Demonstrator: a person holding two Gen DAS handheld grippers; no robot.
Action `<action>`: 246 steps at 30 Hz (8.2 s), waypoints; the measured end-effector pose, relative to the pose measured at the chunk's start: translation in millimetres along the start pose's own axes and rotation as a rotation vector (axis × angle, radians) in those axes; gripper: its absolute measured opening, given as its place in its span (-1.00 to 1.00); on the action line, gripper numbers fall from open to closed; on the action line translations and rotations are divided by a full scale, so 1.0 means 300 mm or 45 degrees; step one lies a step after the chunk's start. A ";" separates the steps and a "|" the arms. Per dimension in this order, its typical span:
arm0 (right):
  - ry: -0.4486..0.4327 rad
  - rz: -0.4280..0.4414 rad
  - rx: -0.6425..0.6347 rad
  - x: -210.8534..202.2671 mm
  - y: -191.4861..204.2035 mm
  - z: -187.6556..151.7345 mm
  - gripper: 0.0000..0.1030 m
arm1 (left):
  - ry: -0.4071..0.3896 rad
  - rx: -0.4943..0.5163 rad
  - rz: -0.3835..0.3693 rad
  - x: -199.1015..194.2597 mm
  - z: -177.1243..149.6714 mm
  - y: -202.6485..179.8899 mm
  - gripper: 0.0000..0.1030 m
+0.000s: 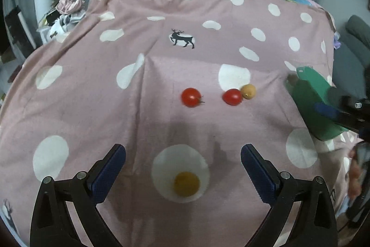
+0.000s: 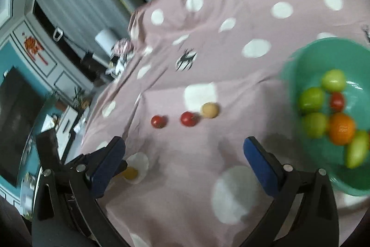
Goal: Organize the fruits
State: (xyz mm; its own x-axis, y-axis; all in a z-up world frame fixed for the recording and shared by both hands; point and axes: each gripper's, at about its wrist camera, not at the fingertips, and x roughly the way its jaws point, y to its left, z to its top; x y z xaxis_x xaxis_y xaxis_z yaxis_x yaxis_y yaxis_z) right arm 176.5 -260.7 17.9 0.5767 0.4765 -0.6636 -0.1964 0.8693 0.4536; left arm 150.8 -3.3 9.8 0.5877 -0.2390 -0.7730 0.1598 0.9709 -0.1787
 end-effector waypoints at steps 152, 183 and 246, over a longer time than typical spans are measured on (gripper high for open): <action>-0.429 -0.341 0.140 -0.565 -0.439 -0.010 -0.46 | -0.139 0.438 -0.497 0.064 0.263 -0.857 -0.48; -0.017 -0.165 -0.120 0.018 -0.047 0.066 0.75 | -0.003 0.272 0.031 0.196 0.160 -0.165 0.95; 0.121 -0.215 -0.163 0.254 0.013 0.143 -0.46 | -0.078 0.305 0.159 0.188 0.195 -0.142 -0.43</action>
State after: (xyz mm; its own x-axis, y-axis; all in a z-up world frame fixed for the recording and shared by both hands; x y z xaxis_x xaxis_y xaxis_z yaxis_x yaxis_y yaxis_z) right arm 253.6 -226.7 -5.3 0.5337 0.3281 -0.7795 -0.2062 0.9444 0.2563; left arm 223.6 -59.3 9.4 0.6601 -0.1252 -0.7407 0.2616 0.9626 0.0704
